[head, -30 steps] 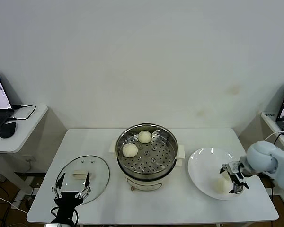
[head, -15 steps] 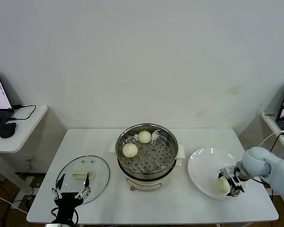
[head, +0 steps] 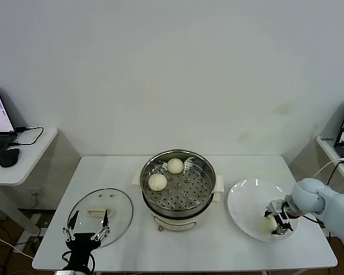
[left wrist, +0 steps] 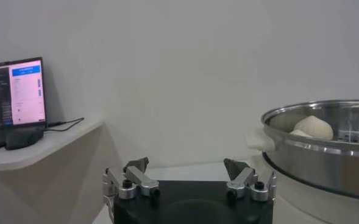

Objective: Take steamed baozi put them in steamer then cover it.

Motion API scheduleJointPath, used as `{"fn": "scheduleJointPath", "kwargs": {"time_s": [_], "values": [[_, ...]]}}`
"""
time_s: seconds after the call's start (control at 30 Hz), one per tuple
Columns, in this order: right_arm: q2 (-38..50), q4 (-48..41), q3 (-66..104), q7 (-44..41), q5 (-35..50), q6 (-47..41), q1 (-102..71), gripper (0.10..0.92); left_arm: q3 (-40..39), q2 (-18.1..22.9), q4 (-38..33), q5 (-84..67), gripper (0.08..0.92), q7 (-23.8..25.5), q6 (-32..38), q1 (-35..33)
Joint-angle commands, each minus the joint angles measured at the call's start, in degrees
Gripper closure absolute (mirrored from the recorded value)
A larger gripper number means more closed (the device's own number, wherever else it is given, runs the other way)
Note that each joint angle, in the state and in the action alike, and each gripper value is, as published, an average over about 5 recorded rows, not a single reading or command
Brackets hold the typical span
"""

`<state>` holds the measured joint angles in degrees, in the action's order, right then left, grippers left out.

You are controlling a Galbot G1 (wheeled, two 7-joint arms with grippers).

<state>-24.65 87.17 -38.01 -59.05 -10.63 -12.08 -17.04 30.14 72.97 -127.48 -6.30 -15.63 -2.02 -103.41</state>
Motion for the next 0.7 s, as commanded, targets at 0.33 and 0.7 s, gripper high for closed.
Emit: {"fn": "scheduleJointPath", "kwargs": {"time_s": [0.33, 0.7], "values": [[4.76, 4.34, -0.54, -1.25, 5.00, -1.22, 8.48, 0.456, -0.48, -0.49, -0.27, -0.04, 0.177, 0.04, -0.07, 0.78], [3.59, 3.70, -8.33, -2.89, 16.95, -2.58, 35.08, 0.455, -0.70, -1.50, -0.80, -0.21, 0.177, 0.07, -0.18, 1.26]]}}
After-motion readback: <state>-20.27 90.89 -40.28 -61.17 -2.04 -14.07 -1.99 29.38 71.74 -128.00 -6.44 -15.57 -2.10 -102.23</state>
